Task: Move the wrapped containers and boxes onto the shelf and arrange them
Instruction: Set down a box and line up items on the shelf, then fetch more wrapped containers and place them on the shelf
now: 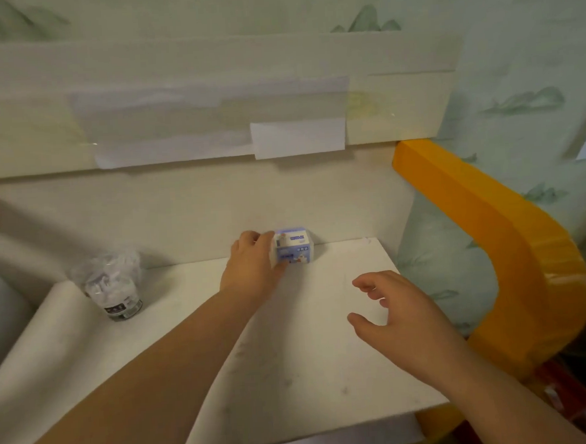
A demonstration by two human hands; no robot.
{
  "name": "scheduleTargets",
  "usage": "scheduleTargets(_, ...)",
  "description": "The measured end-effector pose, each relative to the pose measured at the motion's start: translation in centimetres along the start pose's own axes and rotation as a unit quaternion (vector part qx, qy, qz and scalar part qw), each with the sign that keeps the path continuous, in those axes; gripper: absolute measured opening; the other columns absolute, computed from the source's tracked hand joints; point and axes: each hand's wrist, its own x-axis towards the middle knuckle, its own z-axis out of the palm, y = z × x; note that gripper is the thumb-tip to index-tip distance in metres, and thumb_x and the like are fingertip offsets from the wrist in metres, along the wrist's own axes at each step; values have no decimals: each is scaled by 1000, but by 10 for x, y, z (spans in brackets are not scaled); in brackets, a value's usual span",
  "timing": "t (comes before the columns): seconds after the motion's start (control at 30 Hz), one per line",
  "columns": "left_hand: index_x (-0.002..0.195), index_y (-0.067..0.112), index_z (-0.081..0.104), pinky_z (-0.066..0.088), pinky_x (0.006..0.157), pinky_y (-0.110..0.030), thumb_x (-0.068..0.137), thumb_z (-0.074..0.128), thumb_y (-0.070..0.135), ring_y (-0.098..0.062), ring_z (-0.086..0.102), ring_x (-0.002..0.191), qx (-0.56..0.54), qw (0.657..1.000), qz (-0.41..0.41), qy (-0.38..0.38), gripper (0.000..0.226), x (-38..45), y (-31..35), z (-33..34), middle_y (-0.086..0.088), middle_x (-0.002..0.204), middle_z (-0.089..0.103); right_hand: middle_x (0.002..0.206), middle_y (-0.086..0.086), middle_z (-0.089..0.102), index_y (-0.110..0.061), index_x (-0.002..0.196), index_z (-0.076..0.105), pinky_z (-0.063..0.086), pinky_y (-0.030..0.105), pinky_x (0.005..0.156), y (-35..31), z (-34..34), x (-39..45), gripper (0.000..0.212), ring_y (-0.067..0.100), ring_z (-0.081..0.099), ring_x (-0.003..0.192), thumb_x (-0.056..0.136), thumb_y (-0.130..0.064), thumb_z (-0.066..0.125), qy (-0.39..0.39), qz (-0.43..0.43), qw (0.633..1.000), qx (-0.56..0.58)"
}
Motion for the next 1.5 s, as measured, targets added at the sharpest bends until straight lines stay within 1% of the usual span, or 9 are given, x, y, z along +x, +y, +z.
scheduleTargets(0.27, 132, 21, 56, 38, 105, -33, 85, 65, 36, -23, 44, 127, 1, 997, -11, 75, 49, -77, -20, -65, -3, 136, 46, 110, -20, 58, -34, 115, 59, 47, 22, 89, -44, 30, 24, 40, -4, 56, 102, 79, -28, 76, -8, -37, 996, 86)
scheduleTargets(0.37, 130, 25, 56, 34, 100, -22, 87, 64, 35, -15, 41, 128, 6, 997, -16, 82, 45, -94, -15, -89, 3, 134, 45, 109, -23, 57, -39, 111, 57, 46, 21, 86, -58, 38, 26, 38, -6, 55, 101, 80, -29, 75, -17, -37, 994, 102)
scheduleTargets(0.43, 130, 27, 56, 33, 94, -20, 86, 64, 37, -12, 41, 124, 28, 993, -48, 104, 45, -118, -37, -125, 7, 131, 46, 108, -24, 57, -41, 109, 55, 45, 20, 84, -95, 66, 32, 38, -7, 54, 100, 80, -28, 75, -46, -72, 990, 114)
scheduleTargets(0.57, 129, 27, 56, 37, 99, -24, 84, 65, 37, -16, 45, 120, 55, 989, -43, 130, 47, -139, -45, -164, 6, 127, 49, 107, -19, 59, -36, 109, 58, 46, 19, 85, -133, 85, 36, 37, -5, 56, 99, 79, -25, 76, -46, -109, 985, 123)
scheduleTargets(0.77, 135, 33, 49, 27, 97, -16, 89, 61, 42, -8, 37, 128, 91, 978, -46, 181, 49, -177, -79, -247, 13, 134, 44, 108, -20, 59, -36, 113, 59, 47, 20, 86, -220, 120, 30, 38, -3, 57, 99, 79, -29, 73, -66, -174, 975, 119)
scheduleTargets(0.9, 130, 30, 55, 31, 99, -21, 84, 62, 43, -12, 43, 124, 113, 965, -53, 233, 48, -204, -124, -312, 10, 130, 49, 106, -20, 59, -37, 110, 58, 46, 18, 86, -287, 142, 25, 35, -4, 57, 99, 79, -28, 73, -60, -197, 970, 133)
scheduleTargets(1.03, 134, 32, 51, 31, 95, -23, 87, 61, 43, -11, 41, 125, 129, 956, -87, 247, 48, -233, -191, -370, 13, 133, 46, 111, -19, 57, -32, 120, 58, 38, 8, 81, -354, 165, 15, 41, -3, 54, 101, 82, -31, 72, -36, -213, 968, 128)
scheduleTargets(1.23, 135, 27, 51, 28, 96, -22, 88, 63, 38, -13, 40, 127, 141, 957, -115, 228, 50, -262, -292, -407, 10, 135, 47, 112, -16, 55, -32, 123, 57, 44, 22, 90, -447, 212, 6, 42, 1, 52, 104, 83, -36, 69, 1, -269, 959, 87)
scheduleTargets(1.5, 137, 27, 50, 29, 96, -21, 88, 63, 37, -13, 38, 130, 135, 956, -154, 212, 51, -276, -362, -422, 10, 137, 45, 112, -20, 53, -35, 121, 57, 45, 22, 91, -524, 263, 6, 41, -1, 52, 102, 82, -37, 70, -22, -309, 947, 82)
